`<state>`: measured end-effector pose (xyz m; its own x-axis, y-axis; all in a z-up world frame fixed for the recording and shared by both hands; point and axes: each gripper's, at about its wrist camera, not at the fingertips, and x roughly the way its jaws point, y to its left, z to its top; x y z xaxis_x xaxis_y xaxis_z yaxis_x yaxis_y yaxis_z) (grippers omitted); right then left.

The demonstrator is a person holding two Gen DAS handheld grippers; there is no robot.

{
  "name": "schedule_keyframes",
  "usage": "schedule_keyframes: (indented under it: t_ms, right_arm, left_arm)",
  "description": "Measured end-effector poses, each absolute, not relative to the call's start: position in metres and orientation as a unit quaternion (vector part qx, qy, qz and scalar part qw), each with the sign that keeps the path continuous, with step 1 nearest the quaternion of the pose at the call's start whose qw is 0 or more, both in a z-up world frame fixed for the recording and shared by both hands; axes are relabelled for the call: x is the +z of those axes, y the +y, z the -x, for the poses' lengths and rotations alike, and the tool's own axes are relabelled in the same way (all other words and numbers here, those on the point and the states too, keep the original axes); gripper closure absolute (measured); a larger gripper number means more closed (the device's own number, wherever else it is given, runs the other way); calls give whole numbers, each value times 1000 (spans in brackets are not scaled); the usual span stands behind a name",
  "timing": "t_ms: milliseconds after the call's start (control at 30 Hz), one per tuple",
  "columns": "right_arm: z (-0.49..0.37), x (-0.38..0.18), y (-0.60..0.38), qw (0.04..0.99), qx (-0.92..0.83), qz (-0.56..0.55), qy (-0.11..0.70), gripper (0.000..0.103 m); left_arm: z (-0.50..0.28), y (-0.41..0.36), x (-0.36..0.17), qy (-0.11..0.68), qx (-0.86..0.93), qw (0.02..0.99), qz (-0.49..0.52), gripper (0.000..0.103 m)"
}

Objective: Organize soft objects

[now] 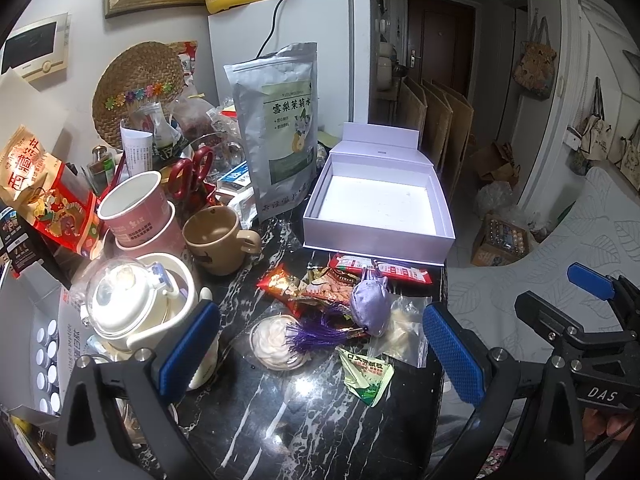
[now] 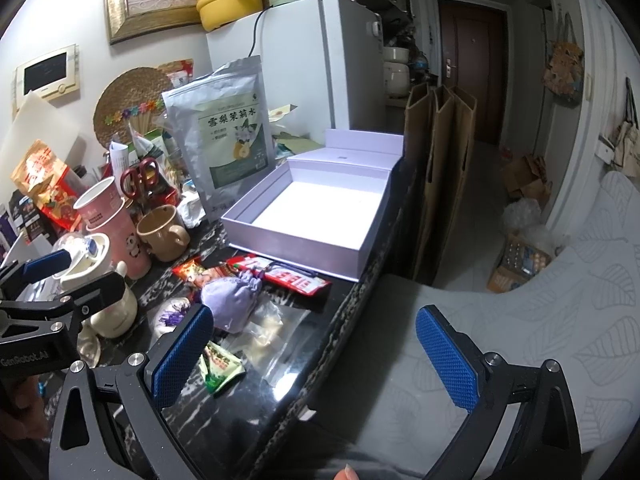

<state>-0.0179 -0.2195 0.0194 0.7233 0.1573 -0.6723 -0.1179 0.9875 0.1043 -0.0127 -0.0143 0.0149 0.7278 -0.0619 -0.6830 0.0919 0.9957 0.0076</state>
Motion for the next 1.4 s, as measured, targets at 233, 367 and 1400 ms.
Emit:
schedule_keyframes:
  t_ms: [233,367,1400]
  right_arm:
    - [18,19,-219,928,74,-27,364,0]
    - [17,20,-219,928,74,-26,363,0]
    - [-6,-11,-229,912,142,-39,383,0]
  left_arm:
    - [13,-15,15,365,-41,930,-22,0]
    - [14,-17,14,364,-41,930,-22,0]
    - [11,-18,-28,393,-33,918,46,0]
